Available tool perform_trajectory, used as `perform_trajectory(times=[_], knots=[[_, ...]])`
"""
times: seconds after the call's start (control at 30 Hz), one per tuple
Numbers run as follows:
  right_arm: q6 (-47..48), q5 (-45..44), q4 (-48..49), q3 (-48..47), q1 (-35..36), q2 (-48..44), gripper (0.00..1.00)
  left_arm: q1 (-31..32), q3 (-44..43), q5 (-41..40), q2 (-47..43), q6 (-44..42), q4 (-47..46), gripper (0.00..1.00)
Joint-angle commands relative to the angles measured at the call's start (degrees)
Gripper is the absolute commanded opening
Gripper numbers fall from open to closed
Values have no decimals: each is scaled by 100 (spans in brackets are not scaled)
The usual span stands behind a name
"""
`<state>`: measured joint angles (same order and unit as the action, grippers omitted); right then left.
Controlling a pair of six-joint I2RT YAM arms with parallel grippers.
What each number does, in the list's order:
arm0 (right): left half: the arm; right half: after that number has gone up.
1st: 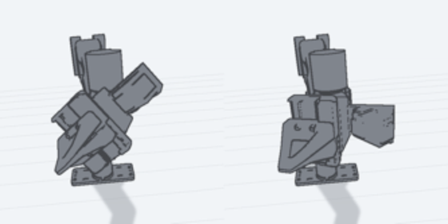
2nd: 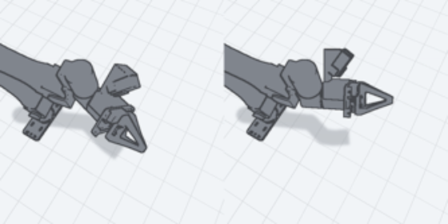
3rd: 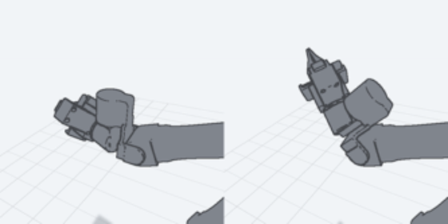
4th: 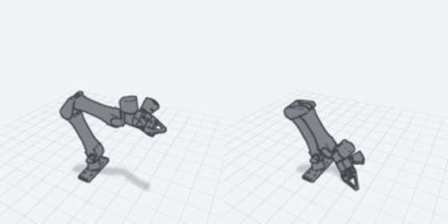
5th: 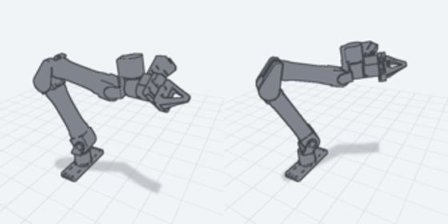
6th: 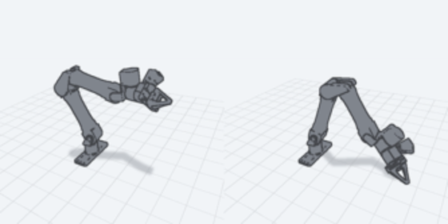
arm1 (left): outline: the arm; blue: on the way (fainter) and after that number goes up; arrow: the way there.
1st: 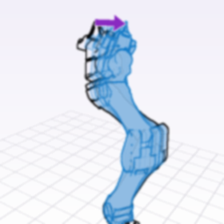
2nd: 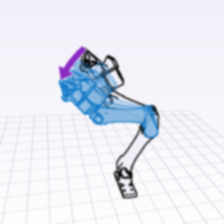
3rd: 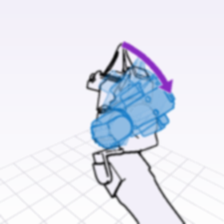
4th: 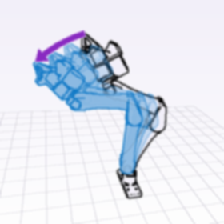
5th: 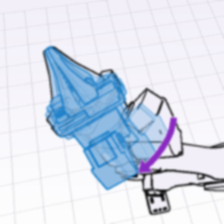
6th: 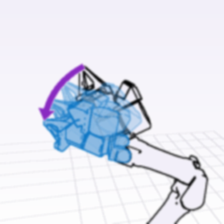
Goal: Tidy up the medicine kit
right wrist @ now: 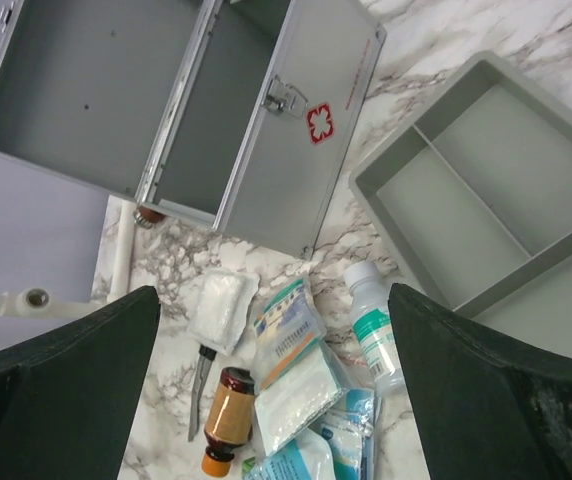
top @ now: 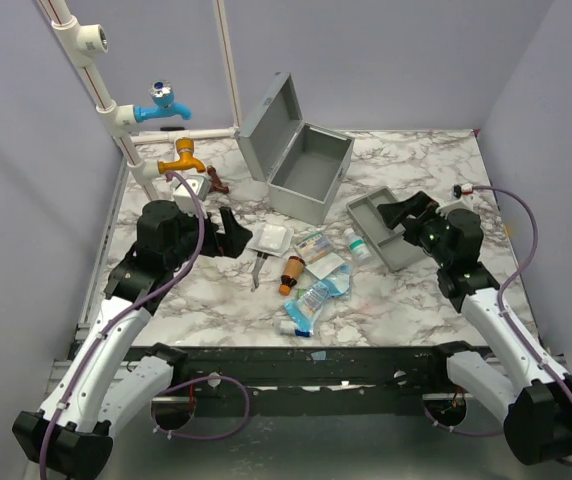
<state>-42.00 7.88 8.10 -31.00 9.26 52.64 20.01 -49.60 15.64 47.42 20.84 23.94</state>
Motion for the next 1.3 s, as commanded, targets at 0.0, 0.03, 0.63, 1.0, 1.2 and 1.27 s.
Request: perform_trajectory(times=[0.0, 0.03, 0.63, 1.0, 1.2, 1.27], knots=[[-19, -758, -503, -285, -27, -160, 100, -85, -33, -668, -228, 148, 224, 99], [-70, -1044, -536, -271, -28, -233, 100, -91, -19, -688, -277, 148, 216, 99], [650, -285, -1944, -1368, -11, 561, 96, -85, 65, -1015, -703, 159, 268, 99], [1062, -181, -2288, -2055, 649, 1961, 89, -70, 66, -1054, -699, 157, 258, 99], [1355, -748, -2751, -2548, 1027, 2606, 83, -70, 74, -1082, -710, 140, 259, 99], [1452, -1059, -2882, -2673, 1255, 2803, 81, -69, 74, -1106, -707, 140, 263, 98]])
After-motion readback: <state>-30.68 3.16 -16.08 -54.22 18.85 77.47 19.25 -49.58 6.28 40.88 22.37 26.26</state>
